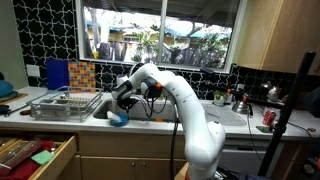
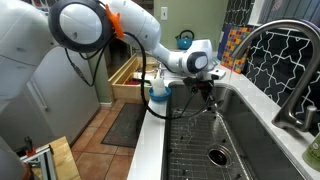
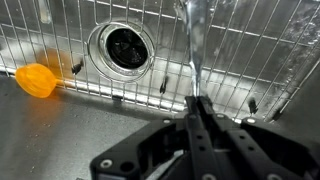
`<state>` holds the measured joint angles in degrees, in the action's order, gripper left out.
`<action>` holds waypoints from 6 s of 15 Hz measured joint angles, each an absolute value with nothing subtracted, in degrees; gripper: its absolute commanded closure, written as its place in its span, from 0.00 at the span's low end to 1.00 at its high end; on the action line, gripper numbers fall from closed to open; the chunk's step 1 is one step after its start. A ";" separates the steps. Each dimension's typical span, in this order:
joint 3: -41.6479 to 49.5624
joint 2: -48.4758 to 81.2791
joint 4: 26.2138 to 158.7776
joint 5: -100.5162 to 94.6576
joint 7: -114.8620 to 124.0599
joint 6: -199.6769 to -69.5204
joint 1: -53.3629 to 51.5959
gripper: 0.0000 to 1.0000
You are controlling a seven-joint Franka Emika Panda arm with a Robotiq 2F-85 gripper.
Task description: Turn on the faucet then rinse the spoon under it
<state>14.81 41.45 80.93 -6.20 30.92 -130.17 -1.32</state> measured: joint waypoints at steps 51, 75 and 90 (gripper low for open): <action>7.08 33.18 79.97 -7.80 -15.12 -104.26 6.73 0.98; 4.03 8.48 102.99 -2.27 -61.05 -89.58 12.47 0.98; 3.67 7.85 114.76 -1.49 -60.80 -97.20 8.94 0.98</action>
<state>3.67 7.85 114.76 -1.49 -60.80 -97.20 8.94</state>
